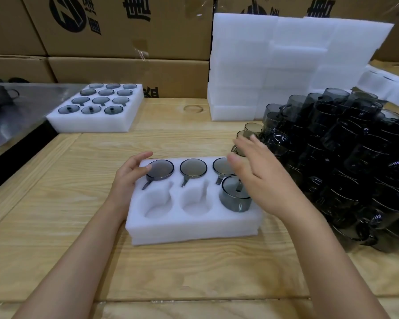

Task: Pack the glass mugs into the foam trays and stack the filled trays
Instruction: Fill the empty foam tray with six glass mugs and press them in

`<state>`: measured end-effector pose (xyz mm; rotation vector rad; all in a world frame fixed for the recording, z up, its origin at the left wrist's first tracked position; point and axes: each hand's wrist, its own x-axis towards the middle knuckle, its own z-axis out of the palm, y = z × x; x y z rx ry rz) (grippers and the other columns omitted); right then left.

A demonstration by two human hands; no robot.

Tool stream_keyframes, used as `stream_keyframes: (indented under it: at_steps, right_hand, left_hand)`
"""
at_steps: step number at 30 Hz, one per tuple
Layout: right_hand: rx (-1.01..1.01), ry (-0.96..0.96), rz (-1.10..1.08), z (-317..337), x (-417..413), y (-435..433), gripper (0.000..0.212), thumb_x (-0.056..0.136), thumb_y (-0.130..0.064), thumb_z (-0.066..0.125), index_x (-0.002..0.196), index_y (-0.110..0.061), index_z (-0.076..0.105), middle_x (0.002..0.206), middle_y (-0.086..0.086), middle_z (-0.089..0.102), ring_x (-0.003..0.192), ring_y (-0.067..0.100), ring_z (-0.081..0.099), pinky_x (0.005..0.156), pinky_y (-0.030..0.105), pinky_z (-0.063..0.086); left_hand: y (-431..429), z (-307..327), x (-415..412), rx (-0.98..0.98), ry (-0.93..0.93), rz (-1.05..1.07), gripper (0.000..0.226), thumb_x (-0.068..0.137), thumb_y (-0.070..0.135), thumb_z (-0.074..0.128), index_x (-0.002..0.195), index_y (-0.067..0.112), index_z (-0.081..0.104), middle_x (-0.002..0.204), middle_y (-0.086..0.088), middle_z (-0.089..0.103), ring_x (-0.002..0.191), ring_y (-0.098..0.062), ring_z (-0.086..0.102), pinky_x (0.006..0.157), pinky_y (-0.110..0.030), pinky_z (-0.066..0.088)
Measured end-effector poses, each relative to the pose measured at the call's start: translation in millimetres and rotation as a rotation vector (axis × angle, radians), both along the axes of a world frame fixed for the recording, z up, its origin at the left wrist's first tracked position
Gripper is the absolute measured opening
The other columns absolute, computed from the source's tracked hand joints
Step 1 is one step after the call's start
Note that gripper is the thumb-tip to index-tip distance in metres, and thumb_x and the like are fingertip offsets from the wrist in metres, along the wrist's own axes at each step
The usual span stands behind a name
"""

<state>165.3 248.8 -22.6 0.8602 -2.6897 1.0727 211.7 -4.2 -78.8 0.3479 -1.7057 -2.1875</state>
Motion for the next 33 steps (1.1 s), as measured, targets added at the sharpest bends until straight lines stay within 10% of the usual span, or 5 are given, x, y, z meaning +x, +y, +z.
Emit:
stream_keyframes:
  at_steps: [11, 17, 21, 24, 33]
  right_hand:
    - [0.573, -0.065, 0.038, -36.3, -12.4, -31.2, 0.058, 0.093, -0.059, 0.006, 0.148, -0.042, -0.003, 0.157, -0.013, -0.015, 0.141, 0.010, -0.026, 0.115, 0.045, -0.013]
    - [0.502, -0.113, 0.071, -33.6, -13.6, -30.8, 0.062, 0.093, -0.061, 0.012, 0.149, -0.037, 0.009, 0.158, -0.012, -0.005, 0.144, 0.011, -0.014, 0.117, 0.044, -0.003]
    - [0.170, -0.001, -0.127, -15.3, -27.8, -22.0, 0.045, 0.099, -0.040, 0.036, 0.134, -0.014, 0.044, 0.140, 0.005, 0.045, 0.131, 0.028, 0.036, 0.103, 0.039, 0.032]
    - [0.443, 0.346, -0.479, -1.2, -51.2, -5.4, 0.042, 0.093, -0.021, 0.049, 0.134, -0.017, 0.042, 0.140, 0.008, 0.039, 0.122, 0.033, 0.035, 0.094, 0.041, 0.031]
    - [0.673, 0.227, -0.627, -1.1, -72.9, 4.8, 0.043, 0.085, -0.001, 0.050, 0.127, -0.010, 0.045, 0.127, 0.018, 0.038, 0.115, 0.037, 0.036, 0.070, 0.033, 0.034]
  left_hand:
    - [0.0, -1.5, 0.4, -0.011, -0.002, -0.011, 0.032, 0.092, -0.002, 0.047, 0.120, 0.011, 0.057, 0.094, -0.002, 0.067, 0.071, -0.010, 0.068, 0.058, -0.019, 0.054]
    - [-5.8, -2.1, -1.8, -0.001, -0.004, -0.103, 0.043, 0.088, -0.009, 0.041, 0.121, 0.014, 0.058, 0.111, -0.001, 0.066, 0.083, -0.014, 0.070, 0.065, -0.022, 0.056]
    - [-8.8, -2.4, -4.7, 0.007, -0.003, -0.106, 0.043, 0.087, -0.010, 0.043, 0.115, 0.017, 0.062, 0.115, 0.001, 0.066, 0.087, -0.014, 0.070, 0.065, -0.023, 0.056]
    - [-9.3, -3.8, -5.3, 0.024, -0.003, -0.103, 0.042, 0.086, -0.009, 0.044, 0.115, 0.017, 0.062, 0.116, 0.000, 0.066, 0.090, -0.016, 0.070, 0.067, -0.025, 0.057]
    - [-7.7, -2.3, -4.4, 0.043, -0.005, -0.110, 0.041, 0.087, -0.009, 0.045, 0.117, 0.015, 0.060, 0.115, -0.003, 0.066, 0.090, -0.020, 0.068, 0.068, -0.027, 0.057]
